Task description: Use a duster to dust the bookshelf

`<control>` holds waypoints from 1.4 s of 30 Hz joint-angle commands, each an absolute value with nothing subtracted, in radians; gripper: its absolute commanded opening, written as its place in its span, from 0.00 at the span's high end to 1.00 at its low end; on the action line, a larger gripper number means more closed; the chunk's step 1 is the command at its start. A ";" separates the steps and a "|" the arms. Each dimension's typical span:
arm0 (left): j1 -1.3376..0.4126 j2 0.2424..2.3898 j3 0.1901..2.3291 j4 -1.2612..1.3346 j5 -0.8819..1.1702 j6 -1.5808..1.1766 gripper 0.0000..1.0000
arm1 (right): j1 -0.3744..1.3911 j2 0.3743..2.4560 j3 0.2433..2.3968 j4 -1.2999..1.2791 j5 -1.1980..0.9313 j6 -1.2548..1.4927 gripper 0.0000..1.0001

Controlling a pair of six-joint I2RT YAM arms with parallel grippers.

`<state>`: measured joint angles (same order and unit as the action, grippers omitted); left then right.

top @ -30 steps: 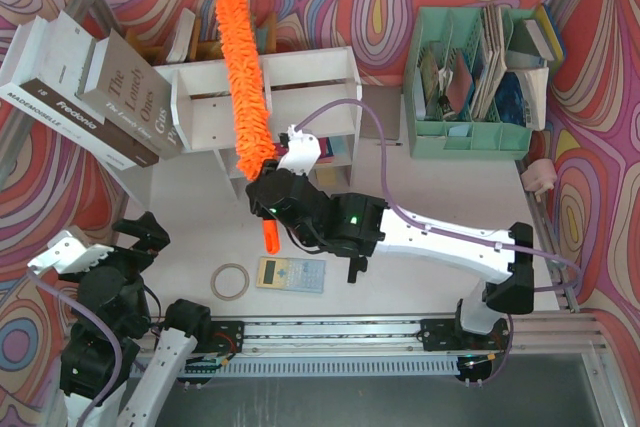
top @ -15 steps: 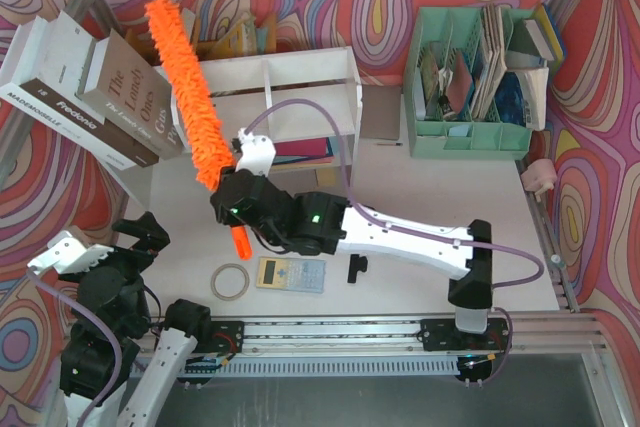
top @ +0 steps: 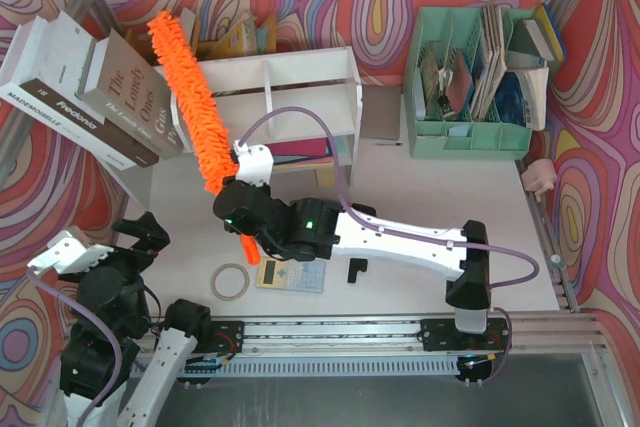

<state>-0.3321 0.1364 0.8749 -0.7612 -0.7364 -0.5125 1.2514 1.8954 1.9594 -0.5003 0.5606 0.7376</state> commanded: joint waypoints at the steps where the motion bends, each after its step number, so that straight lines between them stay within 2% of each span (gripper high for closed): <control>1: -0.333 0.123 0.862 -0.761 -0.730 -0.511 0.01 | 1.252 1.795 1.893 -0.545 0.730 0.737 1.00; 10: -0.333 0.123 0.862 -0.761 -0.728 -0.511 0.01 | 1.251 1.696 1.790 -0.506 0.821 0.717 1.00; 16: -0.333 0.120 0.861 -0.763 -0.730 -0.511 0.02 | 1.253 1.719 1.801 -0.389 0.666 0.630 1.00; 25: -0.333 0.120 0.862 -0.762 -0.730 -0.511 0.01 | 1.287 1.874 1.984 -0.429 0.506 0.581 1.00; 31: -0.332 0.118 0.862 -0.762 -0.731 -0.511 0.02 | 1.287 1.851 1.935 -0.461 0.592 0.618 1.00; 42: -0.333 0.120 0.862 -0.761 -0.728 -0.511 0.01 | 1.267 1.681 1.780 -0.468 0.791 0.636 1.00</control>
<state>-0.3321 0.1364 0.8745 -0.7612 -0.7361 -0.5125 1.2839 1.7836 1.7992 -0.4915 0.6643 0.6186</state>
